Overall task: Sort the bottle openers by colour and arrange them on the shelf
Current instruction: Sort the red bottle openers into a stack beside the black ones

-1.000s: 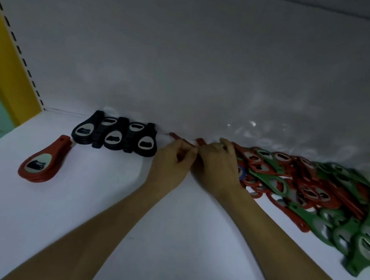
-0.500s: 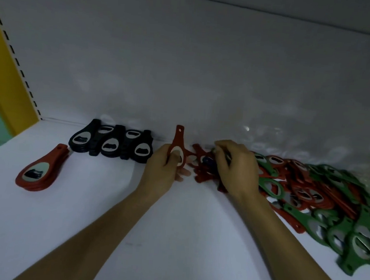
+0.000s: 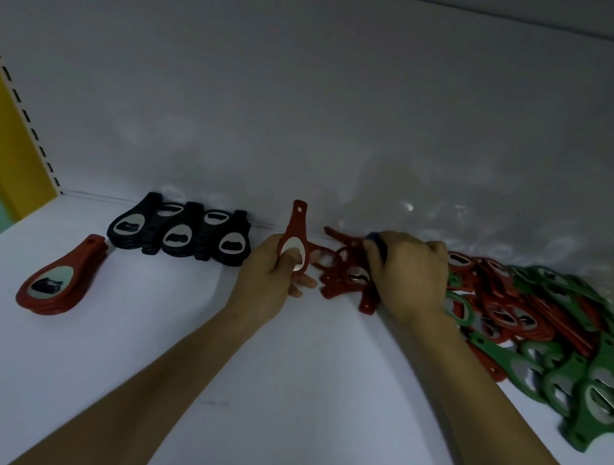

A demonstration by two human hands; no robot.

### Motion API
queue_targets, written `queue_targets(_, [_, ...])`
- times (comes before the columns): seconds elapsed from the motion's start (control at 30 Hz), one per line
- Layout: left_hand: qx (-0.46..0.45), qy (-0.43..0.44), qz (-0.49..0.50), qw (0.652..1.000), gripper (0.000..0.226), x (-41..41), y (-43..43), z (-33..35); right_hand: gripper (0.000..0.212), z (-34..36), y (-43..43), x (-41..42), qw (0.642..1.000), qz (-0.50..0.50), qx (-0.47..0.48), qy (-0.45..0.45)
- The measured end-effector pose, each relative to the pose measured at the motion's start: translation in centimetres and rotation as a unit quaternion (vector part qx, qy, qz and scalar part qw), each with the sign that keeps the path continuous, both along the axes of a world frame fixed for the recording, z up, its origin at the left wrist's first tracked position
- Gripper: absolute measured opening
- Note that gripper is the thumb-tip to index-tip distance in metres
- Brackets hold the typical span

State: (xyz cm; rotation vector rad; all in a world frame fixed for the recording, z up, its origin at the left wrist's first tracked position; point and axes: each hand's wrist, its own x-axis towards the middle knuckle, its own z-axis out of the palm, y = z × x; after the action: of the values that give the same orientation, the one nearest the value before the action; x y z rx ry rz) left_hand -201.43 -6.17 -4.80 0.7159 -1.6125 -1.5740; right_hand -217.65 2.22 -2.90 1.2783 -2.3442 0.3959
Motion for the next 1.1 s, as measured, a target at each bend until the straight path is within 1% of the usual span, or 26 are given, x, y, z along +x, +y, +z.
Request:
queue_targets(0.07, [-0.001,0.002,-0.003,1.000,0.024,0.0,0.0,0.0,0.035,0.3,0.3,-0.5,0.999,-0.018,-0.030,-0.017])
queue_targets(0.1, [0.000,0.002,-0.004,1.000,0.024,0.0,0.0,-0.1,0.036,0.3,0.4,-0.7,0.999,-0.022,-0.024,-0.019])
queue_targets(0.23, [-0.001,-0.005,-0.006,1.000,0.024,-0.1,-0.1,-0.3,0.028,-0.4,0.2,-0.7,0.999,0.025,0.043,0.002])
queue_targets(0.43, [-0.010,-0.009,-0.009,1.000,0.024,0.0,-0.2,-0.3,0.035,-0.5,-0.1,-0.3,0.995,0.050,0.086,-0.006])
queue_targets(0.5, [-0.001,-0.001,-0.004,1.000,0.024,0.0,-0.2,-0.3,0.030,-0.4,0.0,-0.3,0.994,0.055,0.093,0.012])
queue_targets(0.57, [0.006,0.007,-0.002,1.000,0.023,0.0,-0.2,-0.2,0.027,-0.3,0.0,0.0,0.995,0.053,0.072,0.047])
queue_targets(0.6, [0.013,0.013,-0.005,1.000,0.022,0.0,-0.3,-0.2,0.028,-0.3,-0.1,0.2,0.996,0.052,0.043,0.055])
queue_targets(0.63, [0.018,0.019,-0.009,1.000,0.021,0.0,-0.3,-0.2,0.028,-0.1,0.0,0.4,0.998,0.055,-0.003,0.043])
queue_targets(0.67, [0.019,0.022,-0.011,1.000,0.020,0.1,-0.3,-0.2,0.027,0.2,0.0,0.7,0.996,0.067,-0.066,0.010])
queue_targets(0.73, [0.011,0.021,-0.016,1.000,0.018,0.1,-0.3,-0.1,0.022,0.6,0.1,1.7,0.971,0.123,-0.198,-0.056])
queue_targets(0.77, [0.008,0.019,-0.017,1.000,0.018,0.0,-0.2,-0.1,0.018,0.6,0.1,2.5,0.959,0.151,-0.229,-0.064])
queue_targets(0.8, [0.009,0.017,-0.019,1.000,0.018,0.0,-0.2,0.0,0.014,0.4,-0.1,3.5,0.954,0.181,-0.231,-0.069])
queue_targets(0.83, [0.012,0.017,-0.021,1.000,0.018,0.0,-0.2,-0.1,0.013,0.0,-0.4,4.5,0.949,0.215,-0.212,-0.091])
queue_targets(0.87, [0.010,0.011,-0.019,1.000,0.016,0.0,-0.2,-0.2,0.015,-0.4,-0.7,5.5,0.940,0.247,-0.183,-0.145])
queue_targets(0.9, [0.003,0.000,-0.014,1.000,0.014,0.1,-0.3,-0.2,0.017,-0.8,-0.9,6.1,0.924,0.276,-0.155,-0.216])
queue_targets(0.97, [0.001,-0.010,-0.015,1.000,0.010,0.3,-0.6,-0.1,0.019,-1.0,-1.4,6.0,0.873,0.308,-0.139,-0.351])
queue_targets(1.03, [0.018,0.000,-0.024,1.000,0.005,0.4,-0.8,0.1,0.022,-0.9,-1.7,5.2,0.825,0.308,-0.163,-0.445])
queue_targets(1.07, [0.028,0.000,-0.017,0.999,0.006,0.3,-0.8,0.2,0.023,-0.8,-1.7,4.8,0.815,0.289,-0.185,-0.467])
queue_targets(1.1, [0.043,-0.001,-0.008,0.999,0.008,0.2,-0.7,0.3,0.022,-0.7,-1.6,4.5,0.824,0.263,-0.201,-0.460])
